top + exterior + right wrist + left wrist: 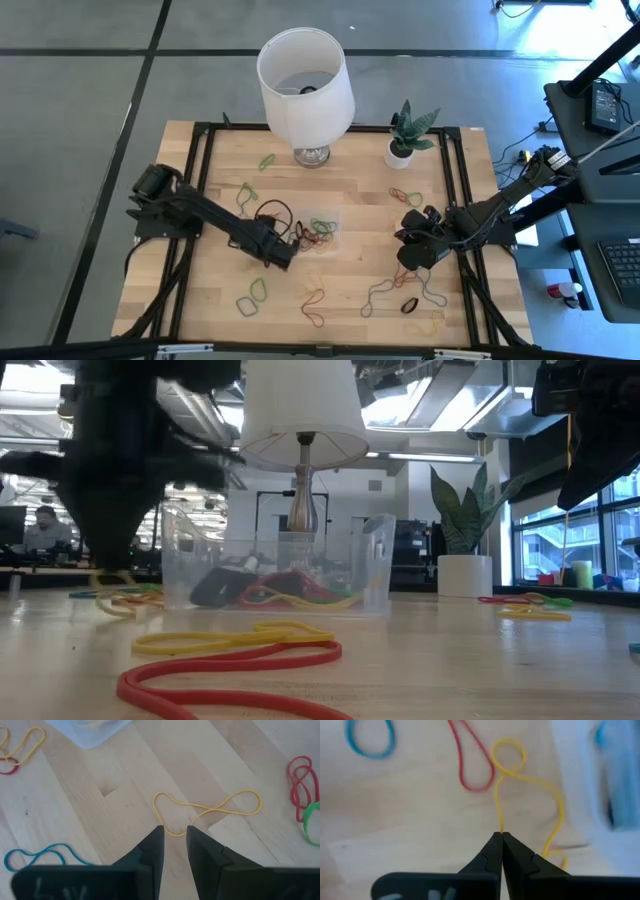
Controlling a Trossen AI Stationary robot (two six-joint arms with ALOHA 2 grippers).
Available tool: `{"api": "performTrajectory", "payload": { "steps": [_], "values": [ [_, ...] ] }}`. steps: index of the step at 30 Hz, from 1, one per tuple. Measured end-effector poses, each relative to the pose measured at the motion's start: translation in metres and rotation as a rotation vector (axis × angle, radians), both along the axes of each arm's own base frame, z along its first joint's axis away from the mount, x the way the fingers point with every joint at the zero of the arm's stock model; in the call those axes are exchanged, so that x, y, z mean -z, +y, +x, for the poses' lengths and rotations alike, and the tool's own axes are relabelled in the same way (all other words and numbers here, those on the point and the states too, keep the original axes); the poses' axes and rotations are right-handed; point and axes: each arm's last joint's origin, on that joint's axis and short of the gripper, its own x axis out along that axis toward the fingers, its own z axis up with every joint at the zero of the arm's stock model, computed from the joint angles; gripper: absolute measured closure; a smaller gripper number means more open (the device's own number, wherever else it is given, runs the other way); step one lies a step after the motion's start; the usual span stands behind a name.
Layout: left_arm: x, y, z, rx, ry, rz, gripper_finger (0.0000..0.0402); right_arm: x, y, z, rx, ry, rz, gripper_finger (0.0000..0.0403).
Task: Pick and place rubber bands into bin
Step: Put the yellow rubber band into the transparent bin
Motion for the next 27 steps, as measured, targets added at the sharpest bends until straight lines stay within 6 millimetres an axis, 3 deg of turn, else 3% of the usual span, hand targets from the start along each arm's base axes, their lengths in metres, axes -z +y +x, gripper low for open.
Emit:
{"api": "performTrajectory", "payload": {
  "steps": [11,17,21,27],
  "values": [
    [-0.052,-0.001,-0.029,-0.017,-0.184,0.100,0.0400,0.000,0.000,0.000,-0.002,0.004,-0.003,0.0317],
    [-0.082,0.002,-0.035,0.055,-0.416,0.194,0.0400,0.000,0.000,0.000,-0.004,0.004,-0.005,0.0317],
    [-0.097,0.002,-0.029,0.167,-0.556,0.235,0.0400,0.000,0.000,0.000,-0.004,0.004,-0.005,0.0317],
    [-0.107,0.005,-0.006,0.304,-0.706,0.300,0.0400,0.000,0.000,0.000,-0.004,0.004,-0.005,0.0317]
  ]
}}
